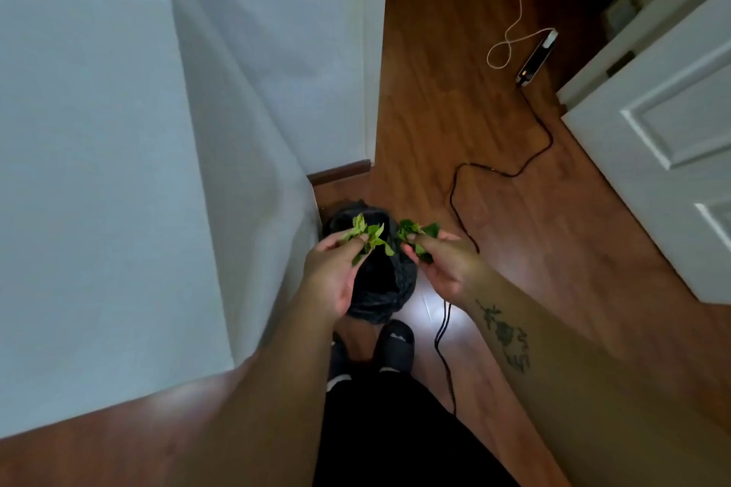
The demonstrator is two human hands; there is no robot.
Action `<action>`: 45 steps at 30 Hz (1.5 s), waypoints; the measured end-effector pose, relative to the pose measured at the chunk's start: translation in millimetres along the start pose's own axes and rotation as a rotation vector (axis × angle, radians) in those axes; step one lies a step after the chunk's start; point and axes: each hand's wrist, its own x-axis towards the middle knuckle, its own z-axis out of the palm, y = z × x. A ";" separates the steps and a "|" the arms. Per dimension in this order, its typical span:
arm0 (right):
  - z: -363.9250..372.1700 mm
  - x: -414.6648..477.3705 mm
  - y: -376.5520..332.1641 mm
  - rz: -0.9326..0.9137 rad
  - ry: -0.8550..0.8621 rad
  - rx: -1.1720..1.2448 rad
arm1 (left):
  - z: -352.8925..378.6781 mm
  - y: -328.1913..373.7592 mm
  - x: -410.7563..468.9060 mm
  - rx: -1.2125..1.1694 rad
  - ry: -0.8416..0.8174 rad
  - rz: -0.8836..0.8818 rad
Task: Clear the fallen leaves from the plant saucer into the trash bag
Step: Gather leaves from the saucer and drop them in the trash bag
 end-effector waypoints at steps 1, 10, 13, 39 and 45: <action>-6.7 17.7 10.8 0.020 0.013 -0.011 | -4.7 -11.0 14.6 0.015 0.015 -0.009; -49.5 117.0 86.0 0.091 0.101 -0.101 | -39.6 -79.0 93.0 0.085 0.110 -0.091; -55.3 144.0 107.6 0.119 0.082 -0.124 | -54.7 -97.8 117.8 0.115 0.110 -0.105; -34.9 135.7 86.5 0.187 0.012 -0.068 | -46.7 -72.2 107.3 0.102 -0.028 -0.186; -7.3 74.7 34.8 0.030 0.011 0.010 | -22.0 -29.4 46.2 0.017 -0.103 -0.117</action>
